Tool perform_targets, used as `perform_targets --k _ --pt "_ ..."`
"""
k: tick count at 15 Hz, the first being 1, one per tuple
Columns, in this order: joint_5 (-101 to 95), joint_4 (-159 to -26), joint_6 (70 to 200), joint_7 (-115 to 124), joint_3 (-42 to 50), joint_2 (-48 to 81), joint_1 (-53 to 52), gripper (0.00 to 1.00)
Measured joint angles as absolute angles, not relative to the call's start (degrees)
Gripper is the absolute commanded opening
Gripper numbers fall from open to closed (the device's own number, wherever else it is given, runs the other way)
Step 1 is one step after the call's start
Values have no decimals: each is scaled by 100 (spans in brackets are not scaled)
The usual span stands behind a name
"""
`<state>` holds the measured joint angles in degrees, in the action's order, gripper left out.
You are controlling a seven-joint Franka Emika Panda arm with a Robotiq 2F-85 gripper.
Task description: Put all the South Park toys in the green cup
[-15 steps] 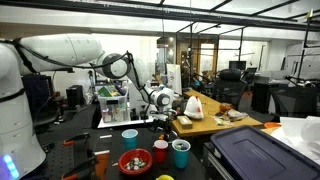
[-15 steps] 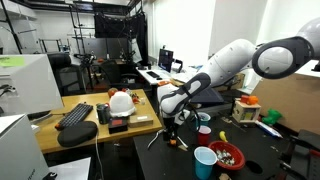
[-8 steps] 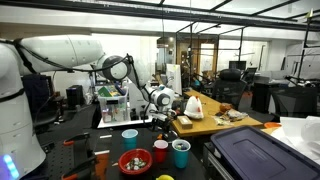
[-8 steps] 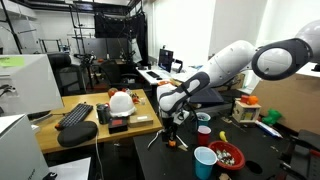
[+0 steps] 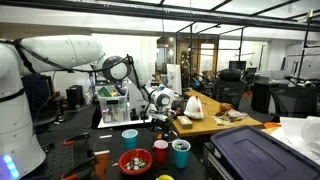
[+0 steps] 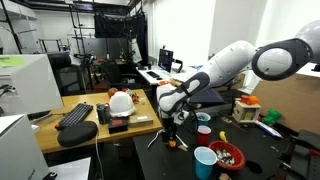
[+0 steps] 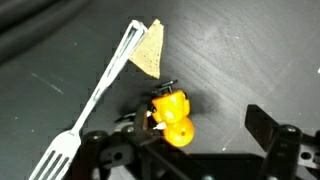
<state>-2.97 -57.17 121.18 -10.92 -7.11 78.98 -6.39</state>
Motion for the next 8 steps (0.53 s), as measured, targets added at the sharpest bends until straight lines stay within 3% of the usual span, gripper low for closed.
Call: perform_targets --k 8 --pt "-299 -5725 12102 -1230 -712 8083 -638 100"
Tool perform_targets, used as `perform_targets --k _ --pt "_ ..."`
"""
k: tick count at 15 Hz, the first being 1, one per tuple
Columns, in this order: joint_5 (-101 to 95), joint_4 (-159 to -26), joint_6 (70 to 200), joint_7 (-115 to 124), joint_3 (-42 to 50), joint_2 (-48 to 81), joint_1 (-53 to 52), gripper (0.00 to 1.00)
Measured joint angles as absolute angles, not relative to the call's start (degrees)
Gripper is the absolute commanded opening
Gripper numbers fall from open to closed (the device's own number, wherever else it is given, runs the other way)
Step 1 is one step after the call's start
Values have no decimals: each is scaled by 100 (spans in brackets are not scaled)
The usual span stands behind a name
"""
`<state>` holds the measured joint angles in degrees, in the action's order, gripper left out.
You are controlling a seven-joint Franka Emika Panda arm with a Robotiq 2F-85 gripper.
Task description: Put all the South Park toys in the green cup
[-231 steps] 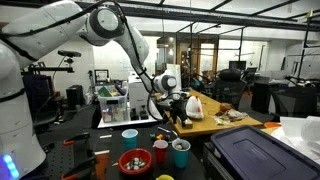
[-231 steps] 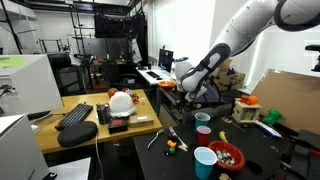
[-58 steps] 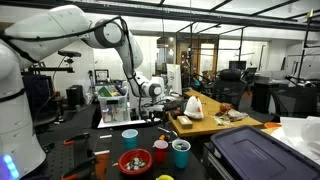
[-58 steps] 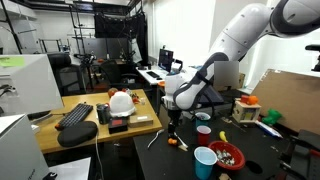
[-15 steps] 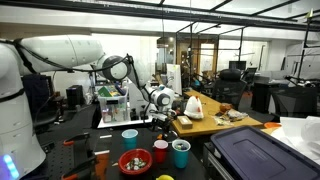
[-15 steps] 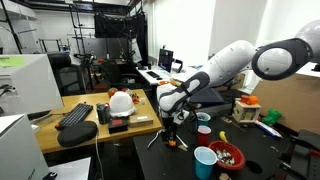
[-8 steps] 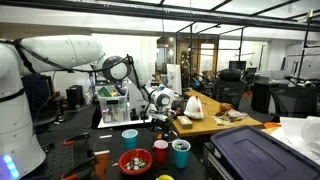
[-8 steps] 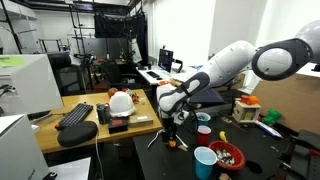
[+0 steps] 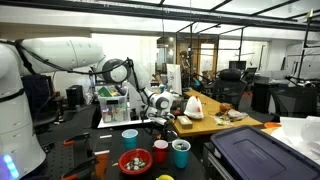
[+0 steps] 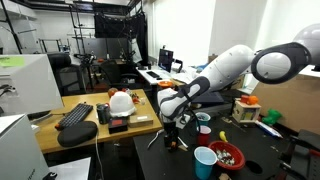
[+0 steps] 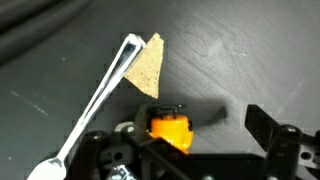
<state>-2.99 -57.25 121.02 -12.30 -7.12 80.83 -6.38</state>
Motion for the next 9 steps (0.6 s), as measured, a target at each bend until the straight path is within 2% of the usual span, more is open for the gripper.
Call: perform_targets --k 9 --pt "-299 -5724 12099 -1326 -716 8127 -640 100"
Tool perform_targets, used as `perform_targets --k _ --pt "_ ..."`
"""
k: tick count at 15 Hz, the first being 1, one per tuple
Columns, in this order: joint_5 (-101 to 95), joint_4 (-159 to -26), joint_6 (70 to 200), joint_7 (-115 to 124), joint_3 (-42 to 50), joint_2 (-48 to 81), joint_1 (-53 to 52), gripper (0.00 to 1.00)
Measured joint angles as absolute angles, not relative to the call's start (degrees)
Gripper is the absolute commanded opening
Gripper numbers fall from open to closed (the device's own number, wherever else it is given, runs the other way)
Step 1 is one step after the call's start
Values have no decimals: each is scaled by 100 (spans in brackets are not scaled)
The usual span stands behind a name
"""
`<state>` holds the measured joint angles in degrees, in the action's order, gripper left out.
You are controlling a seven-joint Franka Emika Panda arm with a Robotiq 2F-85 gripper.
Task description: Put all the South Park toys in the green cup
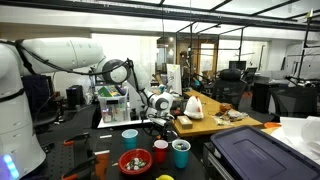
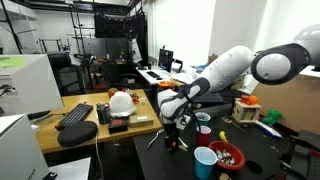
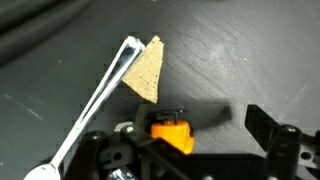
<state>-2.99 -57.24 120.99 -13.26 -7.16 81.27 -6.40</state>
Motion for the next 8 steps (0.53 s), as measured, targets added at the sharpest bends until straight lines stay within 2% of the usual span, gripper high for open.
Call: perform_targets --k 8 --pt "-299 -5715 12164 -1461 -794 8127 -630 100"
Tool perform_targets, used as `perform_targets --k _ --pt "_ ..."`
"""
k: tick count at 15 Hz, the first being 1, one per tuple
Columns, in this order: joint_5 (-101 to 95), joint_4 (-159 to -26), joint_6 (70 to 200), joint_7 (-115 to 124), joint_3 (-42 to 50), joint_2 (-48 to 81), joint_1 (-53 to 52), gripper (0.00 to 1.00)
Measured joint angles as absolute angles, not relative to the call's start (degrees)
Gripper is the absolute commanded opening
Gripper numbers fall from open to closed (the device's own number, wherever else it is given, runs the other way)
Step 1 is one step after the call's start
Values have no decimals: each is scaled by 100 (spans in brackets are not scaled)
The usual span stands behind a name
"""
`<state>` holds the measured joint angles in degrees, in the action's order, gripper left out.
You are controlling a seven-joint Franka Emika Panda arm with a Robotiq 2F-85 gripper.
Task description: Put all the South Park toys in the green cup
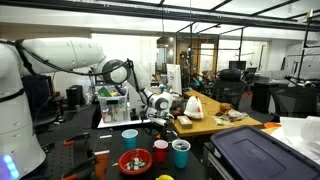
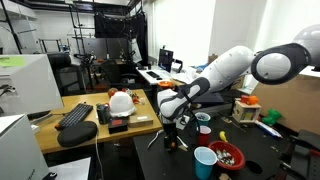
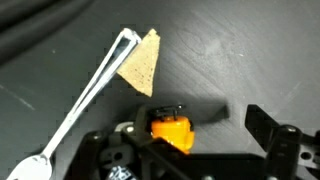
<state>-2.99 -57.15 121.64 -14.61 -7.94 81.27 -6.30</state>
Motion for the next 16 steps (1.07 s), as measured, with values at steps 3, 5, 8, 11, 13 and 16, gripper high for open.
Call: perform_targets --k 3,5,8,11,13,16 --pt "-301 -5691 12445 -1461 -901 8125 -726 100" --pt "-312 -5681 12644 -1461 -936 8124 -814 100" --pt "-342 -5676 12830 -1461 -941 8124 -912 100" --pt "-429 -5676 12944 -1474 -939 8125 -948 100" --pt "-490 -5677 13026 -1576 -935 8126 -951 100" --pt "-720 -5684 13231 -1769 -908 8130 -954 100"
